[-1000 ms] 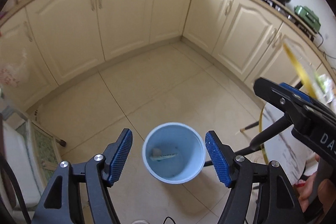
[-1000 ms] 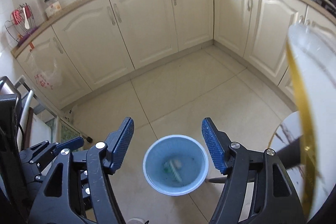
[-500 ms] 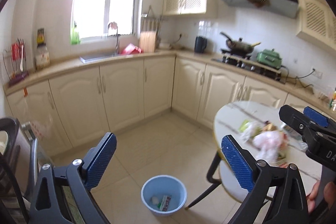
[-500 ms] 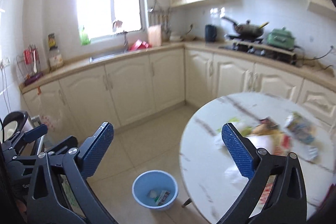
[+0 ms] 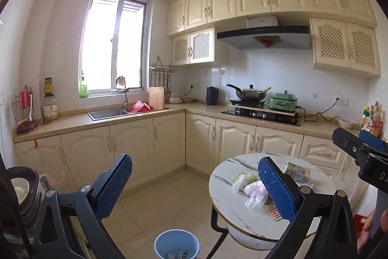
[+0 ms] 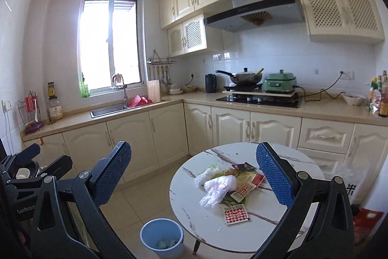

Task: Collect trash
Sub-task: 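Move both tools back toward the table, then grasp the clear plastic bag with the left tool while the right tool grasps the foil packet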

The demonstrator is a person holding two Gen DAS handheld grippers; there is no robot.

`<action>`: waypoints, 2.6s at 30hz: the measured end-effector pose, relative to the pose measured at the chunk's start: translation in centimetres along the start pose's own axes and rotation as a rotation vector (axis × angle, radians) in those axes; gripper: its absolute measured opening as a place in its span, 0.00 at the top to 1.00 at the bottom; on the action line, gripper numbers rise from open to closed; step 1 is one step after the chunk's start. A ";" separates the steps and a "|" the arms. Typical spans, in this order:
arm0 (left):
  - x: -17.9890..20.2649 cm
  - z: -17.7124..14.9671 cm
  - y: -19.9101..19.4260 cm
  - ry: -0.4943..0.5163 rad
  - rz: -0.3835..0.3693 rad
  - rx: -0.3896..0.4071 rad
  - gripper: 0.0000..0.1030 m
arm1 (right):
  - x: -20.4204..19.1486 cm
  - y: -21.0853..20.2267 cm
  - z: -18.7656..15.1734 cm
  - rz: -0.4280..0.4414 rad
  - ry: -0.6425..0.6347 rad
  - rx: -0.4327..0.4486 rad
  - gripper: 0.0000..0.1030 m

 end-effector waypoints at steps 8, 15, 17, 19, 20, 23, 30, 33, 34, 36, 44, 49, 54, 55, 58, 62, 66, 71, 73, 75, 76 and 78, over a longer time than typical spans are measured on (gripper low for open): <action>1.6 -1.4 -6.4 0.011 0.001 0.078 0.01 | 1.1 -5.1 2.0 -0.022 -0.010 0.072 0.00; 2.3 -2.7 -6.8 0.018 -0.010 0.086 0.01 | 1.7 -6.0 2.3 -0.024 -0.003 0.097 0.00; 2.0 -2.3 -5.6 0.016 -0.011 0.082 0.01 | 1.8 -5.9 2.2 -0.028 -0.002 0.098 0.00; 1.8 -1.6 -4.3 0.016 -0.018 0.078 0.01 | 2.1 -5.5 2.1 -0.032 0.003 0.088 0.00; 1.8 -1.5 -4.1 0.015 -0.018 0.075 0.01 | 2.2 -5.3 1.9 -0.035 0.004 0.083 0.00; 1.7 -0.2 -2.8 0.015 -0.021 0.069 0.01 | 2.6 -4.8 1.6 -0.043 0.008 0.072 0.00; 1.8 1.4 -0.2 0.022 -0.039 0.051 0.01 | 4.1 -3.7 1.2 -0.065 0.027 0.051 0.00; 2.1 1.5 1.5 0.028 -0.053 0.032 0.01 | 5.2 -3.2 0.9 -0.086 0.037 0.043 0.00; 2.2 1.6 2.2 0.030 -0.058 0.026 0.01 | 5.7 -2.9 0.8 -0.095 0.042 0.039 0.00; 2.6 1.9 3.8 0.033 -0.069 0.009 0.01 | 6.6 -2.3 0.7 -0.114 0.053 0.031 0.00; 5.3 2.7 12.9 0.057 -0.157 -0.094 0.01 | 12.0 1.5 -1.1 -0.196 0.109 -0.033 0.00; 8.3 2.4 20.8 0.086 -0.223 -0.207 0.01 | 17.0 5.0 -3.5 -0.270 0.157 -0.113 0.00; 11.9 1.4 29.2 0.134 -0.294 -0.322 0.01 | 22.4 8.7 -6.4 -0.345 0.197 -0.205 0.00; 12.9 0.9 30.7 0.146 -0.302 -0.343 0.01 | 23.5 9.6 -7.1 -0.361 0.207 -0.226 0.00; 14.7 -0.3 35.3 0.175 -0.331 -0.402 0.01 | 26.6 11.8 -8.8 -0.398 0.236 -0.284 0.00; 16.4 -1.2 41.0 0.205 -0.347 -0.465 0.01 | 29.7 14.9 -10.7 -0.434 0.264 -0.369 0.00; 17.3 -1.5 46.0 0.210 -0.352 -0.498 0.01 | 31.3 18.8 -12.0 -0.439 0.245 -0.464 0.00; 17.8 -2.4 51.3 0.189 -0.381 -0.531 0.11 | 31.9 24.4 -13.0 -0.425 0.164 -0.571 0.00; 17.8 -3.0 52.6 0.173 -0.399 -0.552 0.20 | 32.3 26.6 -13.4 -0.429 0.135 -0.607 0.00; 17.7 -3.4 53.9 0.161 -0.422 -0.568 0.24 | 32.5 28.1 -13.6 -0.423 0.121 -0.630 0.00; 17.7 -3.6 54.7 0.161 -0.425 -0.577 0.26 | 32.5 28.8 -13.8 -0.422 0.106 -0.649 0.00; 17.8 -3.9 56.0 0.164 -0.433 -0.593 0.34 | 32.5 29.9 -14.1 -0.438 0.081 -0.680 0.01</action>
Point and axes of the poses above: each gripper's, at about its wrist camera, not at the fingertips, and y roughly the way its jaws point, x to its right, z to its top, the point moved 2 cm from there along y, roughly the way its jaws point, and after that the axes turned 11 degrees about y, right-handed, at the moved point
